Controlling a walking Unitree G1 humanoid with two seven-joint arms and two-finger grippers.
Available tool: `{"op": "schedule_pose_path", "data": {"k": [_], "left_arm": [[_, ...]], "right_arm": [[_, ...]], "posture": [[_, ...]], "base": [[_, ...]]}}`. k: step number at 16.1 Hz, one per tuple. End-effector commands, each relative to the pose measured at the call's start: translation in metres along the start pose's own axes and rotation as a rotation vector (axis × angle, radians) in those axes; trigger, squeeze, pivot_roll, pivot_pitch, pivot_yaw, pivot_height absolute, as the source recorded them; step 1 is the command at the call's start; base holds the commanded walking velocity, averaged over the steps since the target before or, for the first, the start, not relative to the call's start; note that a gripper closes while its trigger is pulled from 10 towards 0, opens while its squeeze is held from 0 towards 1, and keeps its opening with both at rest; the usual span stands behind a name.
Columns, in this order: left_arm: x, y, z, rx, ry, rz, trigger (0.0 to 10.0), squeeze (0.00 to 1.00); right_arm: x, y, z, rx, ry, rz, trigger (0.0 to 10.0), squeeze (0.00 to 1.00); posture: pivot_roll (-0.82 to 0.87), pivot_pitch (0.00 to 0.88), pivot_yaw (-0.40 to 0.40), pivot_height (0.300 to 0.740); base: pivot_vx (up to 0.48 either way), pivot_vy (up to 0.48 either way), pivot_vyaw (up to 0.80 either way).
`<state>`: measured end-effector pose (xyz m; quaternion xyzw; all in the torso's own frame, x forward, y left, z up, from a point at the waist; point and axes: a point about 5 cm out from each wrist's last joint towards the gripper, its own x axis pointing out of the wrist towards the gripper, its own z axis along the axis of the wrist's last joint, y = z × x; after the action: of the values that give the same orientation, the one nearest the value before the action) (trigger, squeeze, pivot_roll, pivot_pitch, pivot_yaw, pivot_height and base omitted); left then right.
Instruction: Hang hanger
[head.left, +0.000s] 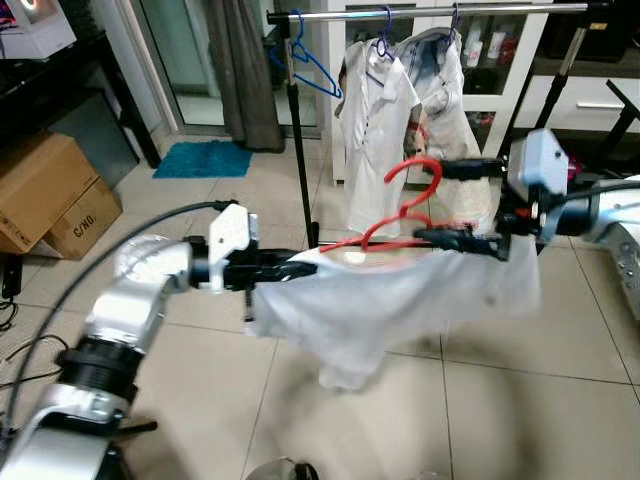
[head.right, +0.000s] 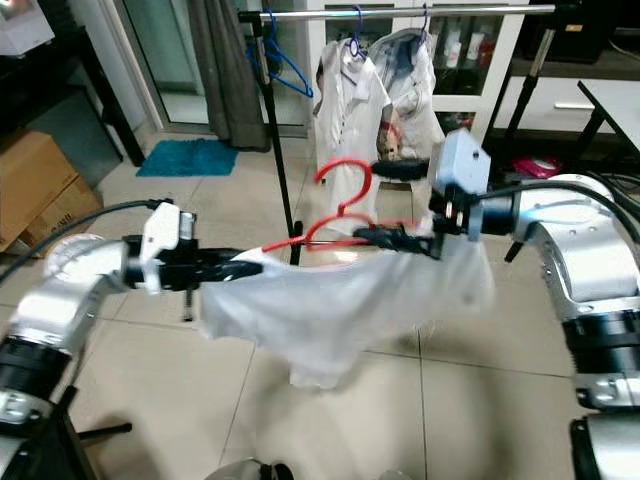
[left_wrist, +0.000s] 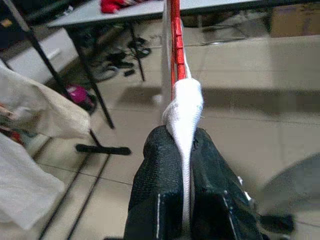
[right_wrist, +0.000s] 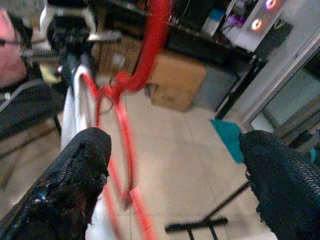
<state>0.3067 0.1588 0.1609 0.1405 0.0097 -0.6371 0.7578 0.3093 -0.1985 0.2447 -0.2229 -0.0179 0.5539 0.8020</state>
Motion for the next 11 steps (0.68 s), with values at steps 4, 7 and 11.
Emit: {"op": "schedule_pose_path", "data": {"k": [4,7,11], "left_arm": [[-0.008,0.006,0.016,0.016,-0.016,-0.025,0.0,0.00],[-0.011,0.008,0.021,0.022,-0.010,-0.029,0.0,0.00],[-0.009,0.006,0.024,0.029,-0.011,-0.047,0.0,0.00]], "right_arm": [[0.002,0.021,0.013,0.034,-0.019,0.195,4.8,0.00],[0.004,0.028,0.009,0.067,0.008,0.255,0.0,0.00],[0.018,0.035,0.006,0.134,0.001,0.259,0.0,0.00]], "posture": [[-0.18,0.000,0.134,0.740],[-0.18,0.000,0.132,0.740],[-0.17,0.000,0.131,0.740]], "base": [[0.000,0.000,0.00],[0.000,0.000,0.00],[0.000,0.000,0.00]]}}
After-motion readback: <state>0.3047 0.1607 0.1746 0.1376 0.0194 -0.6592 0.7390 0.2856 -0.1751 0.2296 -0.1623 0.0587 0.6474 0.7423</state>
